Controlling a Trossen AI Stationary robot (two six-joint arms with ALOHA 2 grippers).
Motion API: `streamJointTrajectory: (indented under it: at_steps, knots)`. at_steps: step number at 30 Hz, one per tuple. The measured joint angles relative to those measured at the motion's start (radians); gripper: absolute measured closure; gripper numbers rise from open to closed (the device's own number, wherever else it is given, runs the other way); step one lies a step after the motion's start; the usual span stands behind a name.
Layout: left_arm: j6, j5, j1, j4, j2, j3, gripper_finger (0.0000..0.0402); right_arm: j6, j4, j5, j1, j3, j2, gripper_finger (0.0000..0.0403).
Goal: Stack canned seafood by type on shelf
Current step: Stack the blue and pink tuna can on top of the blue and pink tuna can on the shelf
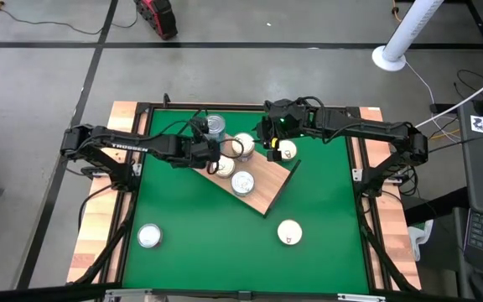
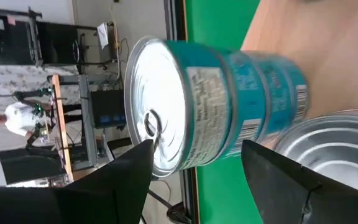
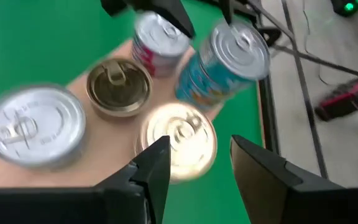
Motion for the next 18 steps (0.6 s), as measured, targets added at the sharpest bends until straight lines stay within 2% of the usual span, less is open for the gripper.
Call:
streamJointTrajectory:
  at_steps: [6, 10, 13, 18]
  knots:
    - [-0.032, -0.004, -0.056, 0.0, 0.0, 0.045, 0.0177, -0.05, -0.135, 0.116, 0.0, 0.011, -0.055, 0.0236]
    - [-0.084, -0.005, -0.091, 0.001, 0.0, 0.073, 0.0184, -0.053, -0.282, 0.135, -0.017, 0.053, -0.092, 0.0236]
    - [-0.138, -0.005, -0.114, 0.002, 0.0, 0.081, 0.0189, -0.05, -0.379, 0.066, -0.063, 0.06, -0.116, 0.0236]
    - [-0.196, -0.005, -0.148, -0.002, 0.0, 0.081, 0.0196, -0.044, -0.55, -0.192, -0.196, 0.05, -0.118, 0.0236]
